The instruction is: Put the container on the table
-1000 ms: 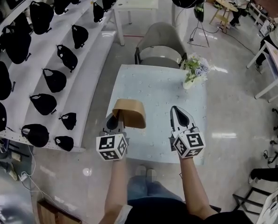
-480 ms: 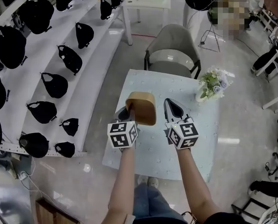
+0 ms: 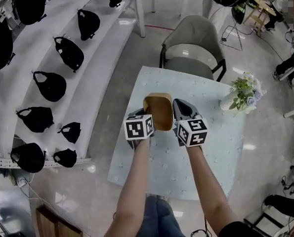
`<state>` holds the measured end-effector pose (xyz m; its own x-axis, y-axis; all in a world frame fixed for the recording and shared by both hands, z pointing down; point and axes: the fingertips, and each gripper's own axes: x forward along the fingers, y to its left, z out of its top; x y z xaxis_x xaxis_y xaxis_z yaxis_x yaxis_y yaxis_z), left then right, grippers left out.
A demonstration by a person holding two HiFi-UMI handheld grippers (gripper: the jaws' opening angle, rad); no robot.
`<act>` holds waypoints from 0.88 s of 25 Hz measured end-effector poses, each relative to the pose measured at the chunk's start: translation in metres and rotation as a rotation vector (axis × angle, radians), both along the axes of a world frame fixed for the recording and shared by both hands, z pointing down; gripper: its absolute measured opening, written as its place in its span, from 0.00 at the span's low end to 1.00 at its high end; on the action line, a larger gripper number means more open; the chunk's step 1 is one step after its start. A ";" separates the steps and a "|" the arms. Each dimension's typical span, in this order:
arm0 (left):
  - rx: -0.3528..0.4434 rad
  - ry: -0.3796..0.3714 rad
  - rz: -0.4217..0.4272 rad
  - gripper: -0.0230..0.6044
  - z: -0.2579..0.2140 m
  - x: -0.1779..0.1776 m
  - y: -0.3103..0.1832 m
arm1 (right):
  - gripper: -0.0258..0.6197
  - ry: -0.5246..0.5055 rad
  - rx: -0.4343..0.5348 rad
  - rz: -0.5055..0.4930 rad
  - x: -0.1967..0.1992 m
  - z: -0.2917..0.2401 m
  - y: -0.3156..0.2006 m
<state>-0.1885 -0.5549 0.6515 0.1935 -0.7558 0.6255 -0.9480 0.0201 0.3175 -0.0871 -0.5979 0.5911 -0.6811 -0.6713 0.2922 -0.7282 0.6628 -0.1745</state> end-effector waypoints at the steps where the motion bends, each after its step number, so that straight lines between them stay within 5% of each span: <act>1: -0.025 0.002 0.004 0.05 0.009 -0.001 -0.004 | 0.04 0.009 -0.017 -0.001 -0.002 0.010 -0.004; 16: -0.338 0.064 0.131 0.05 0.103 0.001 -0.011 | 0.04 0.175 -0.238 -0.022 -0.012 0.113 -0.040; 22: -0.381 0.040 0.166 0.05 0.110 0.004 -0.014 | 0.04 0.239 -0.277 -0.016 -0.007 0.132 -0.045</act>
<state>-0.1846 -0.5687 0.7616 0.3233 -0.4283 0.8438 -0.9352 -0.0086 0.3539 -0.0944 -0.6425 0.7235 -0.5815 -0.5342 0.6136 -0.7598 0.6261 -0.1750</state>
